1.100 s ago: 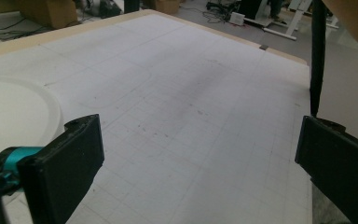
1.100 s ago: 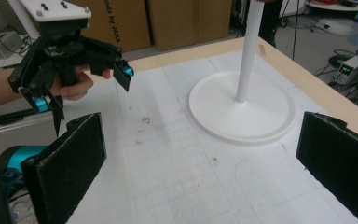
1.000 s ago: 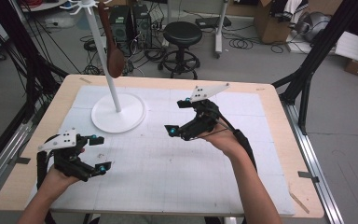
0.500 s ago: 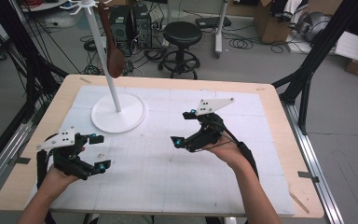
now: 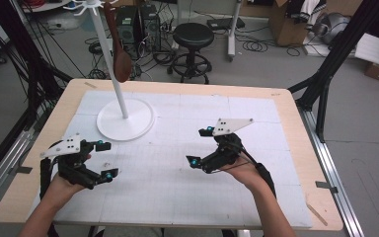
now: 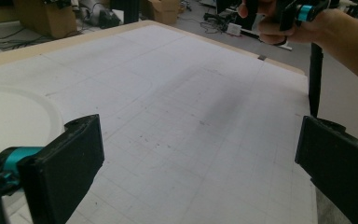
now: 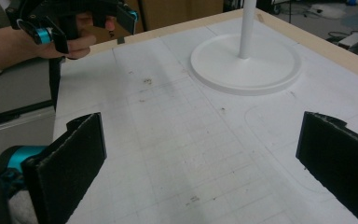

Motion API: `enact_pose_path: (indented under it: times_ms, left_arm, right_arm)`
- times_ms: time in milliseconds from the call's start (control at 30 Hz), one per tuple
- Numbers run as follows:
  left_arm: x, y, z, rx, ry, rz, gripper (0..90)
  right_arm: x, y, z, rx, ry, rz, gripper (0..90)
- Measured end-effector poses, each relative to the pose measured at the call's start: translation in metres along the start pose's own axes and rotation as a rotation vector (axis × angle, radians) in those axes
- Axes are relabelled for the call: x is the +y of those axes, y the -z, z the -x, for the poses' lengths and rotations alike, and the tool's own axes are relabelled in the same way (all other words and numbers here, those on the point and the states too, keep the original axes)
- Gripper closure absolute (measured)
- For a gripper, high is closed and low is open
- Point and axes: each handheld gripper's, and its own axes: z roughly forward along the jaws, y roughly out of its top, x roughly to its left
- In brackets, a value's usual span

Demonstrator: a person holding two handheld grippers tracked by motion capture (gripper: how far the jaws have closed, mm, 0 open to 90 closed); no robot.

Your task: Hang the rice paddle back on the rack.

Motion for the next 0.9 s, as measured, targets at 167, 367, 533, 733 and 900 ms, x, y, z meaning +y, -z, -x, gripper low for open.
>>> enact_pose_path:
  times_ms: [167, 367, 533, 733, 900]
  left_arm:
    - [0.0, 0.0, 0.0, -0.003, -0.01, -0.002, 1.7]
    - [0.0, -0.001, 0.003, 0.0, -0.029, -0.007, 1.7]
    - [0.0, -0.002, 0.005, -0.008, -0.041, -0.008, 1.7]
    - [0.0, -0.002, 0.006, -0.008, -0.049, -0.013, 1.7]
    - [0.0, -0.004, 0.007, -0.009, -0.053, -0.022, 1.7]
  right_arm:
    - [-0.009, 0.002, 0.0, -0.011, -0.018, -0.003, 0.5]
    - [-0.016, 0.009, -0.004, -0.018, -0.027, 0.011, 0.6]
    - [-0.023, 0.016, -0.007, -0.022, -0.025, 0.011, 0.6]
    - [-0.034, 0.026, -0.009, -0.036, -0.031, 0.025, 0.6]
    - [-0.042, 0.033, -0.012, -0.037, -0.028, 0.044, 0.6]
